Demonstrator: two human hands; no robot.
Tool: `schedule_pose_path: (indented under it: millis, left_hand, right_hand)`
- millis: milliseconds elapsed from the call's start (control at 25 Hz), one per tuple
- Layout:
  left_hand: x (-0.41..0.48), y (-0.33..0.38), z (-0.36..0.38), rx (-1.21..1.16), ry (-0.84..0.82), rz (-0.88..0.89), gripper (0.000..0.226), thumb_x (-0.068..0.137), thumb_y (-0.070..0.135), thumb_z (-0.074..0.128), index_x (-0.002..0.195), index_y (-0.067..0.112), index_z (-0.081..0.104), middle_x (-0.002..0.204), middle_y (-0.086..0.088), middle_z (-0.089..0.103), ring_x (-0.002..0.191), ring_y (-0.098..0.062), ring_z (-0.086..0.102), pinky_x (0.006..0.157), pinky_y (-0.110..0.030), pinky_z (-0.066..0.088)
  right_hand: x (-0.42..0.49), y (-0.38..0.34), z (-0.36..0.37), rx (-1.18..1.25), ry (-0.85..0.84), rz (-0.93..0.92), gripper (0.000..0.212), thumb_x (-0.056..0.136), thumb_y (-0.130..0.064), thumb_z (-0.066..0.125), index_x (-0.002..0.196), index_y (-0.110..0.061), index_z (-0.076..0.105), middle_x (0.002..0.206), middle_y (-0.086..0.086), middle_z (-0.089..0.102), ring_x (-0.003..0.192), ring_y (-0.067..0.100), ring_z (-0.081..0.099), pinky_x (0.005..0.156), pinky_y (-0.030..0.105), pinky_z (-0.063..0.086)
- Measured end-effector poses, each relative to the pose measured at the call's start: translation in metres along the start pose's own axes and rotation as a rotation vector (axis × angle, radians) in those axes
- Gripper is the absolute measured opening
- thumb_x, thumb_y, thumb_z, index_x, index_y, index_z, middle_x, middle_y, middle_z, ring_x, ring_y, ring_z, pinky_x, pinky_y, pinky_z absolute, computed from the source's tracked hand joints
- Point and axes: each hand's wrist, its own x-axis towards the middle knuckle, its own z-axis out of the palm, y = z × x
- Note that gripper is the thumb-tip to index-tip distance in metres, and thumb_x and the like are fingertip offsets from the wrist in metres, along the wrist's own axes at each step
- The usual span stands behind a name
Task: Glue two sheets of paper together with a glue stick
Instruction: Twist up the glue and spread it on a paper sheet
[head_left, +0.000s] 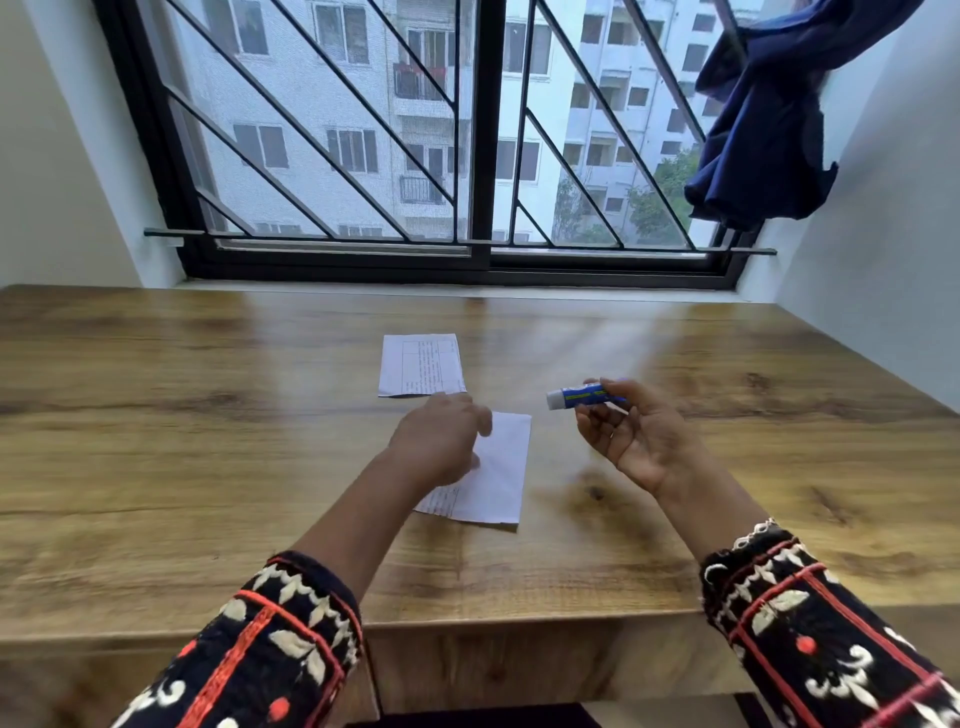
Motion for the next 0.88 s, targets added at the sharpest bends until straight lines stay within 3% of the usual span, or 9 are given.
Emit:
schedule_pose_path:
  millis: [160,400,640,880]
  left_hand:
    - [0.002,-0.011,0.003,-0.022,-0.187,0.08,0.053,0.082,0.019,0.067,0.131,0.027,0.049,0.139,0.003,0.045,0.126,-0.018,0.044,0.098,-0.032,0.04]
    - [0.006,-0.003,0.011,0.062,-0.108,0.066,0.049,0.084,0.032,0.062,0.13,0.031,0.048,0.134,0.001,0.046,0.124,-0.021,0.044,0.09,-0.031,0.041]
    - [0.007,0.001,0.009,0.08,-0.116,0.032,0.049,0.084,0.039,0.062,0.13,0.032,0.047,0.131,0.0,0.046,0.123,-0.022,0.044,0.087,-0.03,0.04]
    - [0.009,0.006,0.01,0.095,-0.099,0.009,0.047,0.084,0.039,0.061,0.128,0.03,0.048,0.13,-0.002,0.047,0.121,-0.025,0.044,0.089,-0.032,0.04]
  right_hand:
    - [0.004,-0.006,0.002,-0.083,-0.043,-0.063,0.009,0.084,-0.005,0.055,0.081,-0.002,0.062,0.074,0.011,0.051,0.047,0.012,0.062,0.053,0.02,0.056]
    - [0.011,-0.018,0.01,-0.341,-0.099,-0.181,0.009,0.081,0.003,0.056,0.083,-0.004,0.061,0.08,0.013,0.06,0.061,0.017,0.059,0.056,0.017,0.055]
    - [0.04,-0.011,0.039,-0.769,-0.115,-0.344,0.012,0.08,0.004,0.056,0.091,0.0,0.059,0.073,0.011,0.056,0.059,0.016,0.051,0.051,0.014,0.05]
    - [0.061,0.004,0.048,-1.12,-0.125,-0.377,0.017,0.083,-0.004,0.055,0.098,0.003,0.058,0.087,0.016,0.059,0.065,0.017,0.052,0.061,0.023,0.047]
